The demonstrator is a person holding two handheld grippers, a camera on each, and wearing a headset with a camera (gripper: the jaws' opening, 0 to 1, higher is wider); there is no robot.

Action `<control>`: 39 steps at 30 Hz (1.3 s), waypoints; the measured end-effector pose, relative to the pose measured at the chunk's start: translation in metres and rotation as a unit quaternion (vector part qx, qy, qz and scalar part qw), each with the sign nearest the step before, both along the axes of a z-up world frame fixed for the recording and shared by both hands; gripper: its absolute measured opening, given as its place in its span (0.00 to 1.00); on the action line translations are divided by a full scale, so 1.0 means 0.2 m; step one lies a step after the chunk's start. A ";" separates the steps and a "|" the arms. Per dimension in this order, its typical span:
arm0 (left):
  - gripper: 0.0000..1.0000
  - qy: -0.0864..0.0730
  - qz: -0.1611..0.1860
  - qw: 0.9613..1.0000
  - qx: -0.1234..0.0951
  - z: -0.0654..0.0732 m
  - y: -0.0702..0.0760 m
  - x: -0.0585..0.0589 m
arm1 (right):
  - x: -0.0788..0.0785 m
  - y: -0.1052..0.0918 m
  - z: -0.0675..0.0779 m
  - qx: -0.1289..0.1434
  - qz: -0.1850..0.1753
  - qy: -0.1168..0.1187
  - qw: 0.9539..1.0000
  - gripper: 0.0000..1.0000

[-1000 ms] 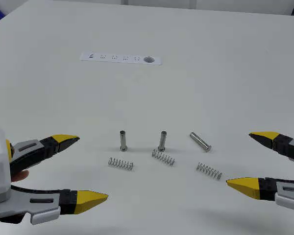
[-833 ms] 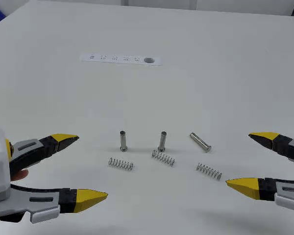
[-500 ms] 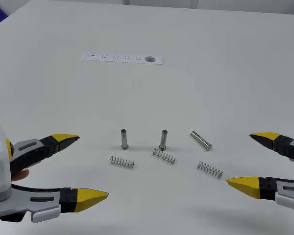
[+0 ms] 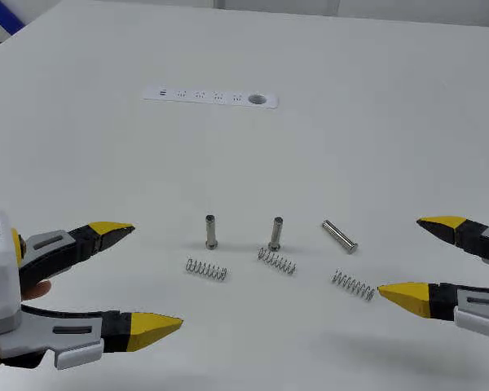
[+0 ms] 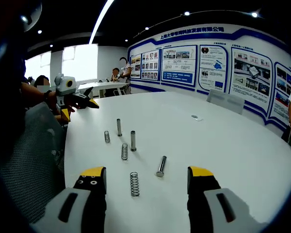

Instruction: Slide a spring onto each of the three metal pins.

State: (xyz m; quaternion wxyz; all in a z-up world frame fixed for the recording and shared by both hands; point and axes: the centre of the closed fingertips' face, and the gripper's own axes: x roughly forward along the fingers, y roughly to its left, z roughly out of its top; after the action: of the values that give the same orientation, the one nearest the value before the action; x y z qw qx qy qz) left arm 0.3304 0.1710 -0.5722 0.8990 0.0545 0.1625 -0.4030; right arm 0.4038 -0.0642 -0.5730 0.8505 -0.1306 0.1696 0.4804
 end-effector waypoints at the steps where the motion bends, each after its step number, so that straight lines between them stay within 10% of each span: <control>1: 0.82 -0.001 0.000 1.000 0.000 0.00 0.00 0.00 | 0.01 0.00 0.00 -0.001 0.000 0.000 1.000 0.68; 29: 0.81 -0.007 0.007 1.000 -0.015 0.01 -0.04 -0.04 | 0.26 0.19 -0.01 -0.077 0.012 0.002 0.997 0.59; 39: 0.80 -0.007 0.006 1.000 -0.018 0.02 -0.05 -0.05 | 0.35 0.23 -0.09 -0.122 -0.016 0.040 0.992 0.41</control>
State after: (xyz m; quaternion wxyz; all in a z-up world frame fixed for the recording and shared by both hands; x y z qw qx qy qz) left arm 0.3209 0.1613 -0.5690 0.9034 0.0399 0.1492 -0.4000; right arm 0.4733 -0.0184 -0.5915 0.8284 -0.2111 0.2634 0.4469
